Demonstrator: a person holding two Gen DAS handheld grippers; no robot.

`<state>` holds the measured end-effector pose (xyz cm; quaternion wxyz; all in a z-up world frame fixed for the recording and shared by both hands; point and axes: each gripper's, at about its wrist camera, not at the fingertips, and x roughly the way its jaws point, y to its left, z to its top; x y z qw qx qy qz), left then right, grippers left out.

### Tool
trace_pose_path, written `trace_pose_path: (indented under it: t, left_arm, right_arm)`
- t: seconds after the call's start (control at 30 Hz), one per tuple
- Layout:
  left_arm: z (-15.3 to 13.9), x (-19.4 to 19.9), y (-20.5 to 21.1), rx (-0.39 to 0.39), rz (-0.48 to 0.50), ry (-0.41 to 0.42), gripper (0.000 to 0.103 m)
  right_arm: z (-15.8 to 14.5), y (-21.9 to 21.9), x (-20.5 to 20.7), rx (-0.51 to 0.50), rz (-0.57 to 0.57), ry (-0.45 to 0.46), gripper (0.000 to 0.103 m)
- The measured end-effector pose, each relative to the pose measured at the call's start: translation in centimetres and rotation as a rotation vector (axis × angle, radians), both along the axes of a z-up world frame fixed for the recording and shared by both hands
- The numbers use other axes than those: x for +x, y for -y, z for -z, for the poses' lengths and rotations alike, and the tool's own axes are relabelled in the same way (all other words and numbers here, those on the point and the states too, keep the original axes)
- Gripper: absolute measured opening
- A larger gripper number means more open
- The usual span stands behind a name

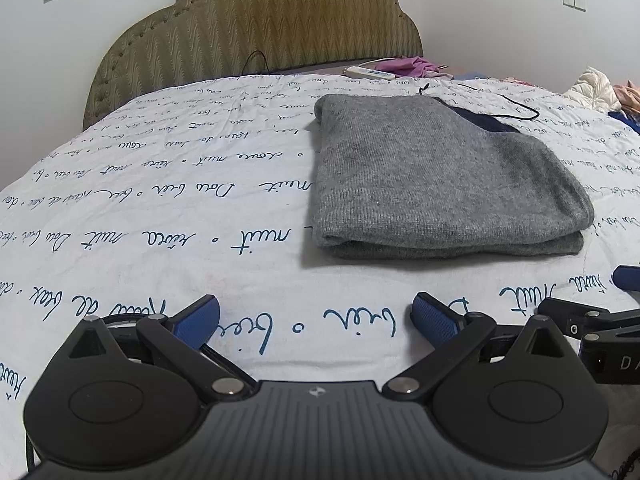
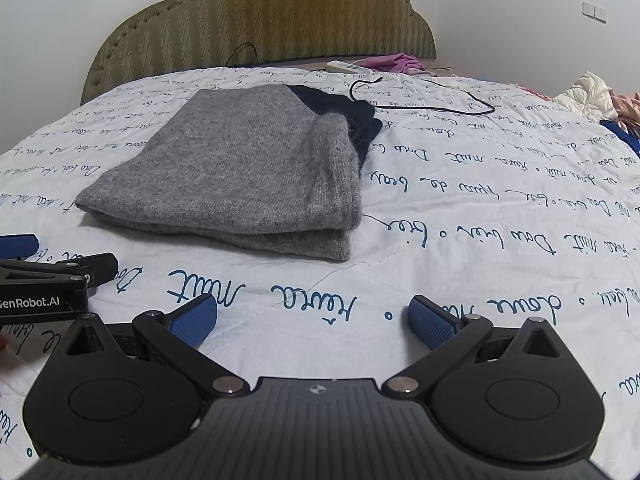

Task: Fold small clothes

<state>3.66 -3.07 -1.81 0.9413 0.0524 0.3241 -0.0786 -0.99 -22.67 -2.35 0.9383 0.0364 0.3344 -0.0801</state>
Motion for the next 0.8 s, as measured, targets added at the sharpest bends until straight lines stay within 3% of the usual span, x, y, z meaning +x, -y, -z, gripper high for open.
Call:
trace_pose_path:
  t: [0.27, 0.8]
  left_arm:
    - [-0.12, -0.11, -0.6, -0.035, -0.025, 0.002, 0.103]
    - [0.09, -0.01, -0.26, -0.014, -0.024, -0.005, 0.103]
  right_arm:
    - [0.06, -0.16, -0.08, 0.002, 0.003, 0.007, 0.103]
    - [0.03, -0.18, -0.08, -0.002, 0.004, 0.005, 0.103]
